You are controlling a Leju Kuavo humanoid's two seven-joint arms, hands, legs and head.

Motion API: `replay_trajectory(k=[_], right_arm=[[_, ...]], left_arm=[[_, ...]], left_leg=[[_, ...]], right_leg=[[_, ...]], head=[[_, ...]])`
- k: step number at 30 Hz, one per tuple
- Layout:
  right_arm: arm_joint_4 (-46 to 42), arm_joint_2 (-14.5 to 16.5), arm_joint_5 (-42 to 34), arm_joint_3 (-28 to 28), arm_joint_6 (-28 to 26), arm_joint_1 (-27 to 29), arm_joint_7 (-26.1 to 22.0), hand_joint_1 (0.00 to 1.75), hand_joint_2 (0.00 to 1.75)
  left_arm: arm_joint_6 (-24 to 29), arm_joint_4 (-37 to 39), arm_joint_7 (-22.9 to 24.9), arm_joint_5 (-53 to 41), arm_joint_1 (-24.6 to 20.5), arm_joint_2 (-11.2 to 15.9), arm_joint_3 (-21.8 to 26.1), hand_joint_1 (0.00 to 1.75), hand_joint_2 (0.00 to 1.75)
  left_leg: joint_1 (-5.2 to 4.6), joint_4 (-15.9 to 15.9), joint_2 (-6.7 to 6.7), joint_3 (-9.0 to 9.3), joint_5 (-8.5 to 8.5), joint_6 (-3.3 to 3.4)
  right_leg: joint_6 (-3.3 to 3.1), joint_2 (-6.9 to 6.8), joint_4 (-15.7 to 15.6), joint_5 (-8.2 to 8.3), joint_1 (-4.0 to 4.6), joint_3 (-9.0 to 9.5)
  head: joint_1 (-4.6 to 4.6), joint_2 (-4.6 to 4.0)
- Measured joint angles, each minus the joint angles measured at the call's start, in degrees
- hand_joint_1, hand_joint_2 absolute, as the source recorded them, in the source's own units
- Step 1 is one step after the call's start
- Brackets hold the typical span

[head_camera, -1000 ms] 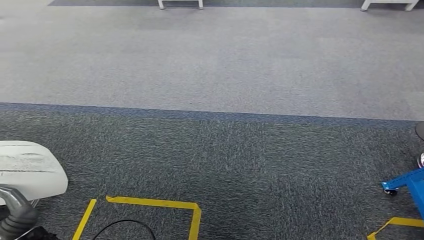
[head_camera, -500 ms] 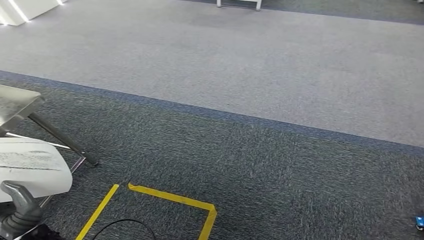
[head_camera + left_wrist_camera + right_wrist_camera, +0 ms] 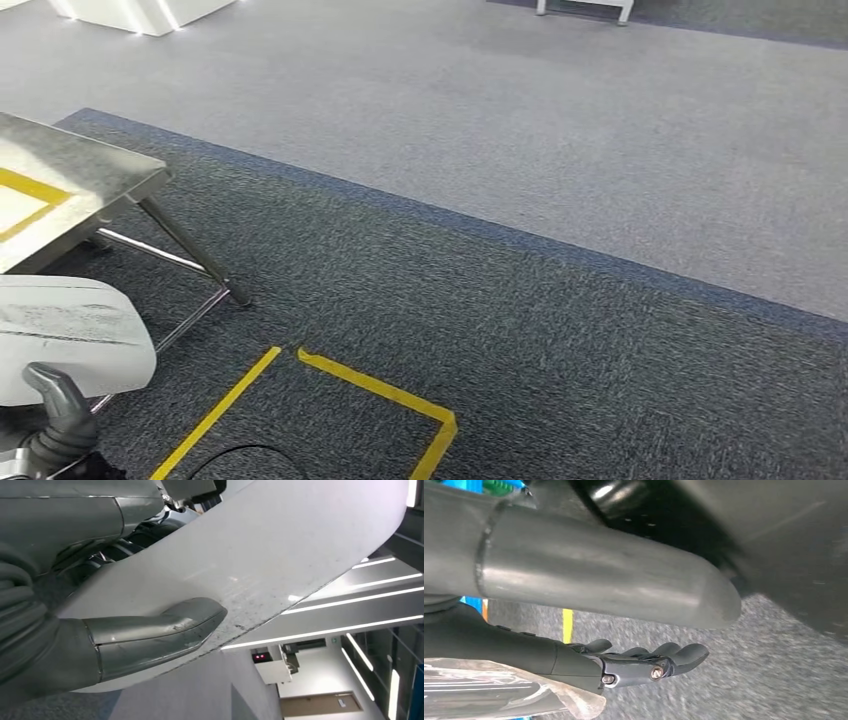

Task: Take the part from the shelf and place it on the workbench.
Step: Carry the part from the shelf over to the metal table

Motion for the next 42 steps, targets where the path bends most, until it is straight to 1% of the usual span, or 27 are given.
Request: replay_trajectory(k=[2,3,5,6,7,9,10,11,12,13,14,16,18,20,21,23,25,27,28,29,31,33,34,36,38,40,42], right_arm=[[0.0,0.0,0.2,0.0,0.2,-0.2,-0.1,0.0,0.0],[0.0,0.0,0.3,0.0,0.3,-0.3,-0.2,0.0,0.0],[-0.1,0.0,0.4,0.0,0.3,-0.7,-0.4,0.0,0.0],[-0.1,0.1,0.4,0.0,0.4,-1.0,-0.5,0.0,0.0],[-0.2,0.1,0.4,0.0,0.3,-1.1,-0.6,0.0,0.0],[-0.3,0.1,0.4,0.0,0.2,-1.3,-0.8,0.0,0.0],[-0.3,0.1,0.4,0.0,0.2,-1.3,-0.9,0.0,0.0],[-0.3,0.1,0.4,0.0,0.2,-1.2,-1.0,0.0,0.0],[-0.2,0.1,0.4,0.0,0.2,-1.1,-1.0,0.0,0.0],[-0.2,0.1,0.4,0.0,0.3,-1.0,-1.0,0.0,0.0],[-0.2,0.0,0.5,0.0,0.3,-0.9,-1.0,0.0,0.0],[-0.2,0.0,0.4,0.0,0.3,-0.8,-1.1,0.0,0.0],[-0.2,0.0,0.1,0.0,0.2,-0.6,-1.2,0.0,0.0],[-0.1,0.0,-0.2,0.0,0.2,-0.5,-1.2,0.0,0.0],[-0.1,0.0,-0.3,0.0,0.2,-0.5,-1.1,0.0,0.0],[-0.1,0.1,-0.4,0.0,0.3,-0.4,-1.3,0.0,0.0],[-0.1,0.1,-0.4,0.0,0.5,-0.2,-1.6,0.0,0.0],[-0.1,0.1,-0.4,0.0,0.9,-0.2,-1.8,0.0,0.0],[-0.1,0.1,-0.4,0.0,1.1,-0.2,-1.8,0.0,0.0],[-0.1,0.1,-0.4,0.0,1.2,-0.3,-1.8,0.0,0.0],[-0.1,0.1,-0.3,0.0,1.2,-0.5,-1.8,0.0,0.0],[-0.1,0.2,-0.3,0.0,1.2,-0.7,-1.8,0.0,0.0],[-0.1,0.2,-0.2,0.0,1.3,-0.8,-1.7,0.0,0.0],[-0.1,0.2,-0.1,0.0,1.4,-1.0,-1.6,0.0,0.0],[-0.2,0.3,-0.1,0.0,1.4,-1.1,-1.5,0.0,0.0],[-0.2,0.3,0.0,0.0,1.3,-1.0,-1.5,0.0,0.0],[-0.2,0.3,0.0,0.0,1.4,-0.8,-1.4,0.0,0.0]], left_arm=[[0.0,0.0,0.1,-0.2,-0.1,0.6,-0.5,1.75,1.75],[0.0,0.0,0.1,-0.1,-0.2,0.9,-0.8,1.75,1.75],[0.0,0.0,0.2,0.2,-0.1,1.3,-1.1,1.75,1.75],[0.0,0.0,0.3,0.4,0.0,1.5,-1.2,1.75,1.75],[0.1,0.0,0.5,0.7,0.0,1.5,-1.3,1.75,1.75],[-0.1,0.0,1.2,1.1,-0.3,1.7,-1.5,1.75,1.75],[-0.3,0.1,1.6,1.1,-0.4,1.9,-1.6,1.75,1.75],[-0.5,0.1,2.0,1.0,-0.4,2.1,-1.7,1.75,1.75],[-0.7,0.2,2.3,0.8,-0.5,2.3,-1.8,1.75,1.75],[-0.8,0.3,2.6,0.5,-0.5,2.5,-1.9,1.75,1.75],[-0.9,0.4,2.9,0.0,-0.5,2.8,-2.1,1.75,1.75],[-1.1,0.5,3.8,-1.5,-0.5,3.3,-2.4,1.75,1.75],[-1.1,0.6,4.5,-2.7,-0.5,3.9,-2.6,1.75,1.75],[-1.1,0.6,4.9,-3.3,-0.4,4.3,-2.6,1.75,1.75],[-1.2,0.6,5.0,-3.5,-0.4,4.6,-2.6,1.75,1.75],[-1.6,0.6,5.3,-3.3,-0.6,5.0,-2.6,1.75,1.75],[-2.3,0.6,5.4,-2.5,-1.0,5.2,-2.7,1.75,1.75],[-2.9,0.8,5.4,-1.8,-1.2,5.4,-2.7,1.75,1.75],[-3.1,0.9,5.3,-1.6,-1.2,5.5,-2.7,1.75,1.75],[-3.2,1.0,5.2,-1.5,-1.3,5.6,-2.7,1.75,1.75],[-3.4,1.1,5.0,-1.6,-1.5,5.6,-2.7,1.75,1.75],[-3.4,1.1,5.0,-1.7,-1.9,5.7,-2.7,1.75,1.75],[-3.4,1.2,5.0,-1.7,-2.0,5.7,-2.7,1.75,1.75],[-3.4,1.2,4.9,-1.6,-2.0,5.7,-2.7,1.75,1.75],[-3.4,1.2,4.9,-1.6,-2.0,5.8,-2.7,1.75,1.75],[-3.4,1.3,4.9,-1.7,-2.1,5.8,-2.7,1.75,1.75],[-3.4,1.4,4.9,-1.7,-2.1,5.8,-2.7,1.75,1.75]], left_leg=[[-0.65,-5.9,2.4,2.83,1.67,0.72],[-0.94,-6.8,2.95,3.17,1.53,1.01],[-0.93,-7.3,1.78,3.11,1.64,1.52],[-0.77,-7.6,1.07,3.24,1.79,1.8],[-0.56,-7.9,0.42,3.37,1.98,2.11],[-0.25,-8.2,-0.88,3.51,2.13,2.56],[-0.2,-8.2,-1.61,3.46,2.11,2.7],[-0.18,-8.2,-2.41,3.44,2.08,2.76],[-0.17,-8.1,-3.26,3.47,2.05,2.78],[-0.15,-8.1,-4.18,3.52,2.03,2.73],[-0.1,-8.0,-5.07,3.58,1.97,2.62],[-0.04,-7.5,-6.65,3.49,1.69,2.13],[0.04,-7.0,-7.95,3.09,1.59,1.46],[0.22,-7.1,-9.17,2.73,1.79,0.8],[0.18,-6.8,-8.76,2.57,1.64,0.51],[0.0,-3.7,-5.9,1.23,-0.21,-0.06],[0.02,3.4,-2.77,-1.97,-3.67,-0.47],[0.18,8.8,-2.03,-4.62,-5.19,-0.61],[0.22,8.7,-1.89,-4.6,-4.31,-0.54],[0.18,6.3,-1.58,-3.5,-2.43,-0.32],[-0.34,-1.3,0.81,0.13,1.24,0.5],[-1.04,-5.8,3.04,2.25,2.06,1.23],[-1.28,-6.2,3.16,2.4,1.65,1.42],[-1.1,-6.8,1.66,2.49,1.77,1.85],[-0.61,-7.4,0.2,2.8,2.05,2.37],[-0.33,-7.6,-1.17,2.88,2.15,2.73],[-0.29,-7.5,-2.81,2.89,2.11,2.88]], right_leg=[[0.45,-1.31,0.1,-0.48,0.29,0.43],[0.72,-1.95,0.0,-0.65,0.39,0.54],[1.3,-3.18,0.0,-0.98,0.44,0.73],[1.61,-2.7,0.3,-1.41,0.37,0.68],[1.86,-1.38,1.5,-2.27,0.29,0.2],[2.22,2.44,7.5,-5.33,0.08,-2.65],[2.31,3.61,11.5,-6.97,0.0,-4.74],[2.4,4.14,14.7,-7.95,-0.05,-6.6],[2.44,4.36,16.2,-7.8,-0.09,-7.66],[2.44,4.51,15.3,-6.44,-0.13,-7.66],[2.43,4.86,12.3,-4.16,-0.2,-6.61],[2.43,7.35,4.7,-0.47,-0.52,-3.43],[2.21,9.31,1.0,0.26,-0.65,-1.52],[1.57,8.54,0.8,0.16,-0.52,-1.08],[1.2,7.87,0.6,0.26,-0.54,-0.95],[0.5,6.31,0.2,0.36,-0.7,-0.58],[0.1,4.63,0.1,0.12,-0.55,-0.3],[-0.05,2.87,0.2,-0.22,-0.37,-0.03],[-0.06,2.03,0.2,-0.42,-0.29,0.19],[-0.04,1.24,0.2,-0.65,-0.2,0.51],[0.23,-0.17,0.1,-1.24,0.04,1.14],[0.75,-1.5,0.1,-1.8,0.35,1.43],[1.03,-2.23,0.0,-1.99,0.47,1.61],[1.55,-3.26,-0.1,-2.41,0.5,2.18],[2.05,-0.74,2.2,-4.04,0.38,1.49],[2.43,3.17,9.2,-7.19,0.13,-2.26],[2.73,4.39,16.0,-8.82,-0.05,-6.51]], head=[[-0.02,0.0],[-0.01,0.0],[-0.01,0.0],[0.07,-0.01],[0.18,-0.01],[0.5,-0.01],[0.57,0.0],[0.63,0.0],[0.64,0.0],[0.63,0.0],[0.63,0.0],[0.64,0.0],[0.58,0.0],[0.54,0.0],[0.52,0.0],[0.13,0.0],[-0.24,-0.01],[-0.25,-0.01],[-0.25,-0.01],[-0.26,-0.01],[-0.23,-0.01],[-0.25,0.0],[-0.25,0.0],[-0.22,0.01],[0.05,-0.01],[0.44,-0.03],[0.54,-0.02]])
